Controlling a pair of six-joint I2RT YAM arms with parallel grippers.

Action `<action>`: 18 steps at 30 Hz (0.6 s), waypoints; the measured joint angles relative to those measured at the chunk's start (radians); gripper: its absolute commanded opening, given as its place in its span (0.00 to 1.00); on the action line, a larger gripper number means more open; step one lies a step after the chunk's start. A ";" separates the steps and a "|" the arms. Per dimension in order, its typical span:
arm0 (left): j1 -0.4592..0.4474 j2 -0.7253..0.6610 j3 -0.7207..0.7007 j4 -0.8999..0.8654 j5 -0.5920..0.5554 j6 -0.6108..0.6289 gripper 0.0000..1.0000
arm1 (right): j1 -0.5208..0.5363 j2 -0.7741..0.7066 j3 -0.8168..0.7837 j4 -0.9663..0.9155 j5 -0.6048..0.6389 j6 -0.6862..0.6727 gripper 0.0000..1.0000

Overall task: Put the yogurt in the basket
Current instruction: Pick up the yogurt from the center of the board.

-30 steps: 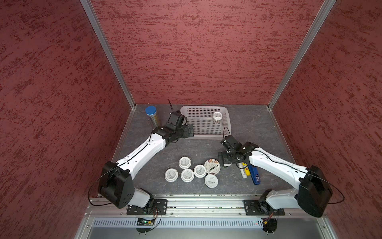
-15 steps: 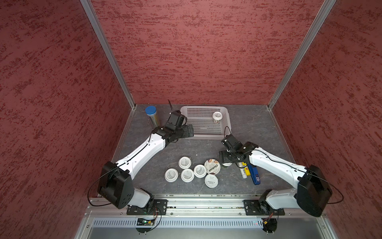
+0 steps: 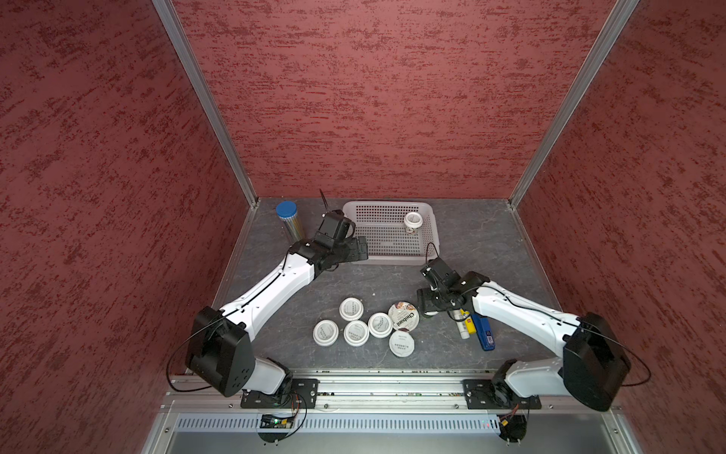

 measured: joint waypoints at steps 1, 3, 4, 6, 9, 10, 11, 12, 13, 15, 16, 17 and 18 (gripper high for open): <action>0.000 0.000 0.000 0.000 0.000 0.000 1.00 | 0.000 0.000 0.000 0.000 0.000 0.000 0.75; 0.000 0.000 0.000 0.000 0.000 0.000 1.00 | 0.000 0.000 0.000 0.000 0.000 0.000 0.75; 0.000 0.000 0.000 0.000 0.000 0.000 1.00 | 0.000 0.000 0.000 0.000 0.001 0.000 0.75; 0.000 0.000 0.000 0.000 0.000 0.000 1.00 | 0.000 0.000 0.000 -0.001 0.002 0.000 0.75; 0.000 0.000 0.000 0.000 0.000 0.000 1.00 | 0.000 0.000 0.000 -0.002 0.004 -0.001 0.79; 0.000 0.000 0.000 0.000 0.000 0.000 1.00 | 0.000 0.000 0.000 -0.003 0.006 -0.003 0.81; 0.000 0.000 0.000 0.000 0.000 0.000 1.00 | 0.000 0.000 0.001 -0.006 0.009 -0.008 0.82; 0.000 0.000 0.000 0.000 0.000 0.000 1.00 | 0.000 0.000 0.002 -0.010 0.013 -0.011 0.83; 0.000 0.000 0.000 0.000 0.000 0.000 1.00 | 0.000 0.000 0.004 -0.014 0.018 -0.015 0.83; 0.000 0.000 0.000 0.000 0.000 0.000 1.00 | 0.000 0.000 0.010 -0.027 0.029 -0.020 0.82; 0.000 0.000 0.000 0.000 0.001 0.000 1.00 | 0.000 0.000 0.012 -0.033 0.035 -0.023 0.82; 0.000 0.000 0.000 0.000 0.001 0.000 1.00 | 0.000 0.000 0.015 -0.040 0.040 -0.026 0.81; 0.000 0.000 0.000 0.000 0.003 -0.001 1.00 | 0.000 0.000 0.017 -0.046 0.046 -0.028 0.80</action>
